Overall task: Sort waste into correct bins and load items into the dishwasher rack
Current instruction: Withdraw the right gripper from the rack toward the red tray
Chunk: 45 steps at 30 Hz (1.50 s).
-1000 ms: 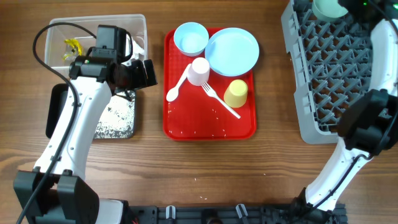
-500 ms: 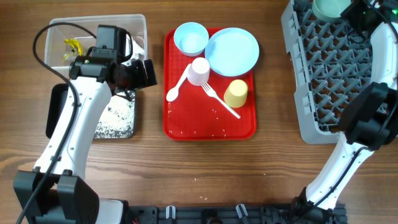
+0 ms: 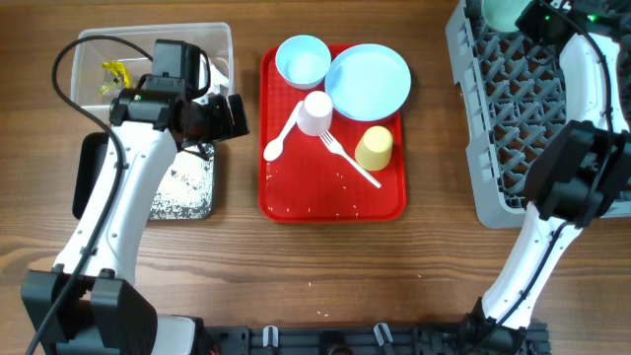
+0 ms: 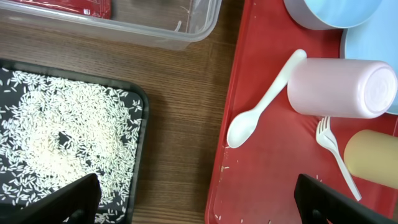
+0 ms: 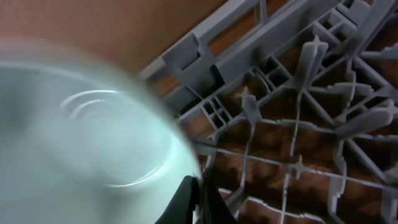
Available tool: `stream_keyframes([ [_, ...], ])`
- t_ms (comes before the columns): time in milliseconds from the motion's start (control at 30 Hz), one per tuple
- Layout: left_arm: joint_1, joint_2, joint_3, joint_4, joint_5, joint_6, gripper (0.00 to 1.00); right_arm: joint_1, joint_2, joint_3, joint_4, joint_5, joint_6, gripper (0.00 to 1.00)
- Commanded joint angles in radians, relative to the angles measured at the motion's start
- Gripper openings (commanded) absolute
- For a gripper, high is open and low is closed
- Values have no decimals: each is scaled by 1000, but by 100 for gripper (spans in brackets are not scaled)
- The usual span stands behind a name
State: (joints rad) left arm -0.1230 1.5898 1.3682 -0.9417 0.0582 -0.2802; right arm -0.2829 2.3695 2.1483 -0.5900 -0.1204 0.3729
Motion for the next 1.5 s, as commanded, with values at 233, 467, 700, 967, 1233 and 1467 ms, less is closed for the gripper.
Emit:
stream_keyframes([
  [233,3,8,5,2,11,-13,100,4,-163,-3,-109,312,-113,4],
  [467,3,8,5,2,11,-13,100,23,-240,-3,-135,550,-232,4],
  [700,3,8,5,2,11,-13,100,152,-226,-3,-28,863,-500,4],
  [967,3,8,5,2,11,-13,100,290,-111,-3,55,1057,-684,4],
  [1233,3,8,5,2,11,-13,100,306,-43,-3,66,1225,-686,4],
  [1467,3,8,5,2,11,-13,100,302,-24,-4,74,1181,-686,4],
])
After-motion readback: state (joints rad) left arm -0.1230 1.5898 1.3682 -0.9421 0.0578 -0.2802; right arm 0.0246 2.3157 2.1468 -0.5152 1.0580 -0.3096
